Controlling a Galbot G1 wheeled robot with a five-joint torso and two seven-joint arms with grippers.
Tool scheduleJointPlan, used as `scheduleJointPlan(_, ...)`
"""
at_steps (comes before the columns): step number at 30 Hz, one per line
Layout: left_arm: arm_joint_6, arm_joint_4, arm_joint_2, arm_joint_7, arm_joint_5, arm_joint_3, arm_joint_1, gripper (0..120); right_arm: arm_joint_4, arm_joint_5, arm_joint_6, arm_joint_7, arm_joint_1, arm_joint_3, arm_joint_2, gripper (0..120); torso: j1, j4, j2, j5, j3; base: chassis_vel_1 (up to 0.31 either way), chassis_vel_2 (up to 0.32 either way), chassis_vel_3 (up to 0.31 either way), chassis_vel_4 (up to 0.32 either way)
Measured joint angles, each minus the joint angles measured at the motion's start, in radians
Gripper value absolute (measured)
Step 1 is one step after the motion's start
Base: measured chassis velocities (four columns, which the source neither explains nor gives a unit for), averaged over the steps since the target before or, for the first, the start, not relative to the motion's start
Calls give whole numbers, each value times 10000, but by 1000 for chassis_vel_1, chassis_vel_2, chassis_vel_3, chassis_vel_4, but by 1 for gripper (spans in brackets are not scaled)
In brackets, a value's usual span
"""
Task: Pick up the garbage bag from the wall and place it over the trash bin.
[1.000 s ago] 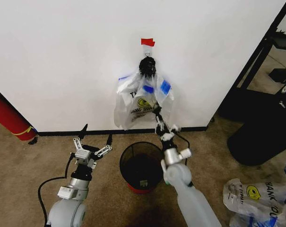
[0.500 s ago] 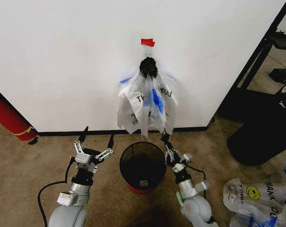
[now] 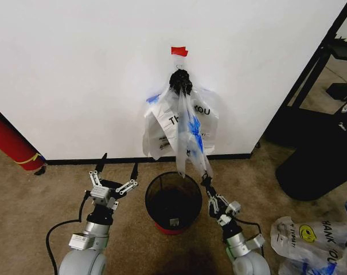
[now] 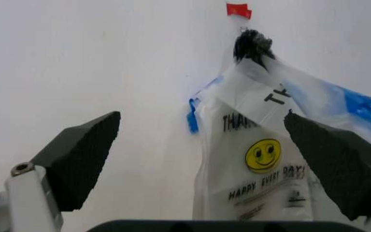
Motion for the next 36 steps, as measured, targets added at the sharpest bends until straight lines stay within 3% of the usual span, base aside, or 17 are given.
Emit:
scheduleJointPlan(12,-1,187,77,-29,-127,-9,-201,100,-473,-540,454,-115,-148,191,46,0,1,-1,0,0,0,0,0,0,0)
scheduleJointPlan(26,5,247,4,45,20,103,-217,100,1490,-337,691,494,363,-98,-300,0,1,1,0,1,0,0,0,0,0)
scheduleJointPlan(32,7,235,0,48,35,75,-190,100,1540,-1766,1071,345,329,278,-1009,20,1,1,0,0,1,0,0,0,0)
scheduleJointPlan(36,-7,244,-1,48,36,51,-177,100,1535,-2848,1277,-887,84,1215,-1789,38,1,0,0,2,0,0,0,0,0)
